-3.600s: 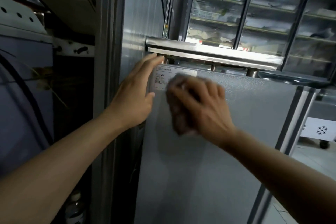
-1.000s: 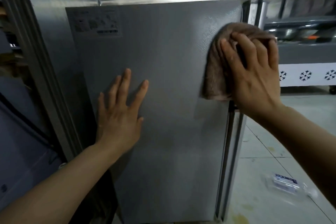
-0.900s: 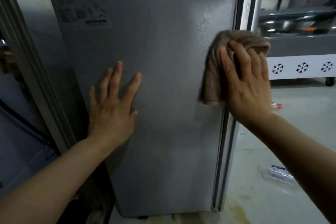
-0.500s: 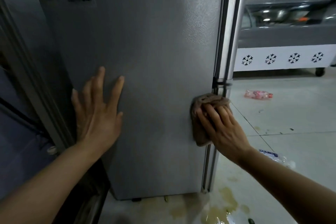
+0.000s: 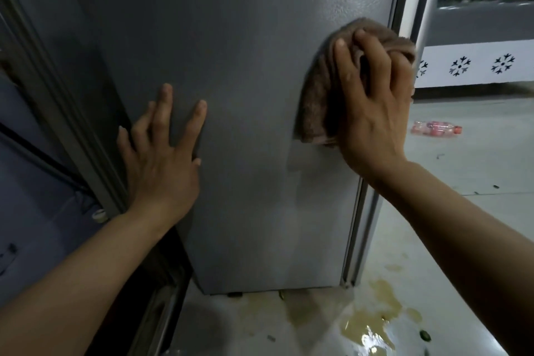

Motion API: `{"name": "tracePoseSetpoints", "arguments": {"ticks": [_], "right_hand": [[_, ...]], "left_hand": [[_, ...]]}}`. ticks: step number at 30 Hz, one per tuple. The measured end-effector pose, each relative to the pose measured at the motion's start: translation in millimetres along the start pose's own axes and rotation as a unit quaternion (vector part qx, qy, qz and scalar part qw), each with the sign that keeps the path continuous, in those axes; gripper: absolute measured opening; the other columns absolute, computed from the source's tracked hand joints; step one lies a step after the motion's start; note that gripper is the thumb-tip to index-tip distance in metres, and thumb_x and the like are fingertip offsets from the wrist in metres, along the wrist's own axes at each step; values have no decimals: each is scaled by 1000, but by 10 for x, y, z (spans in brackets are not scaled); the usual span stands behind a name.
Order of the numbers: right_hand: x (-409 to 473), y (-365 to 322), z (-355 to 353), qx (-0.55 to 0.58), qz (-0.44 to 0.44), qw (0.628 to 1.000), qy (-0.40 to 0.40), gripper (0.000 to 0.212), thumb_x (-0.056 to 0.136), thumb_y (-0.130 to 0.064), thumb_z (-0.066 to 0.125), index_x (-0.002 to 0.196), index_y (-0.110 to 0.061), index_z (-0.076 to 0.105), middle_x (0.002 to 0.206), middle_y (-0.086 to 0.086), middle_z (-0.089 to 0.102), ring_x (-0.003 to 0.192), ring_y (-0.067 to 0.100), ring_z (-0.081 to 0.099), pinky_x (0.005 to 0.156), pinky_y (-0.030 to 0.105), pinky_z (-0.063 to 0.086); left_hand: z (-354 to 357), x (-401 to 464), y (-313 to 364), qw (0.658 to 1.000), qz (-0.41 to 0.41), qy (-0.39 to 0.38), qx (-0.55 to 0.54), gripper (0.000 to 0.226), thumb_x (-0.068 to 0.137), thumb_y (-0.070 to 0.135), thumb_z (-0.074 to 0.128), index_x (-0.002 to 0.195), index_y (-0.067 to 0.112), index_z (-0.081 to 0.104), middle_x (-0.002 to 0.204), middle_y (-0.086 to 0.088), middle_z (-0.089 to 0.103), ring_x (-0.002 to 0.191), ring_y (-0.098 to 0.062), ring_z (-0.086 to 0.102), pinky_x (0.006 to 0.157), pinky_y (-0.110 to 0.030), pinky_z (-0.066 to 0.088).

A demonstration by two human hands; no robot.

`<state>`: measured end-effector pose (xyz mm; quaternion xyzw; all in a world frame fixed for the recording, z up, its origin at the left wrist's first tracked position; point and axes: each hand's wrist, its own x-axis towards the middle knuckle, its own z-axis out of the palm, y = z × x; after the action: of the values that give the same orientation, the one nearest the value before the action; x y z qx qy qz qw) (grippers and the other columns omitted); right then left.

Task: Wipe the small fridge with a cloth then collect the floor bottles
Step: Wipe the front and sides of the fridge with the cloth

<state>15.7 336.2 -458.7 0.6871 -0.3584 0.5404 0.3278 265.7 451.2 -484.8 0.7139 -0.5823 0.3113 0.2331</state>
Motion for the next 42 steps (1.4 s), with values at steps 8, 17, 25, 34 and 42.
{"name": "tracePoseSetpoints", "arguments": {"ticks": [8,17,25,34,42], "right_hand": [[-908,-198,14,-47,-285,928,-233,88,68,-31,62,148,-24,25,152,3,21,122,36,31,105,50,28],[187,-422,91,-16,-171,984,-50,53,90,-23,52,142,-25,41,147,6,39,119,34,35,105,50,27],[-539,-943,230,24,-308,934,-180,54,87,-19,41,141,-24,45,148,-3,42,115,32,37,98,46,36],[328,-1053,287,16,-157,987,-32,44,96,-20,46,141,-21,45,146,7,43,120,32,37,105,49,29],[-268,-1208,250,0,-358,912,-199,55,83,-19,41,138,-19,50,146,4,44,113,33,41,98,50,33]], "left_hand": [[7,1,-5,1000,6,13,-11,95,73,16,74,146,37,16,158,-5,-3,136,-33,11,107,-64,13],[-53,-28,-172,999,16,31,-13,95,68,14,78,145,27,23,155,-13,10,131,-39,22,107,-64,15],[5,-67,-391,999,1,17,-35,97,72,19,77,147,25,16,157,-13,8,131,-34,18,106,-61,25],[-43,-63,-476,999,26,-1,-41,101,66,15,82,148,22,23,155,-16,15,126,-30,19,102,-58,33],[-130,-178,-752,994,80,-55,-46,91,73,5,71,148,16,22,158,-5,0,141,-30,17,110,-53,24]]}}
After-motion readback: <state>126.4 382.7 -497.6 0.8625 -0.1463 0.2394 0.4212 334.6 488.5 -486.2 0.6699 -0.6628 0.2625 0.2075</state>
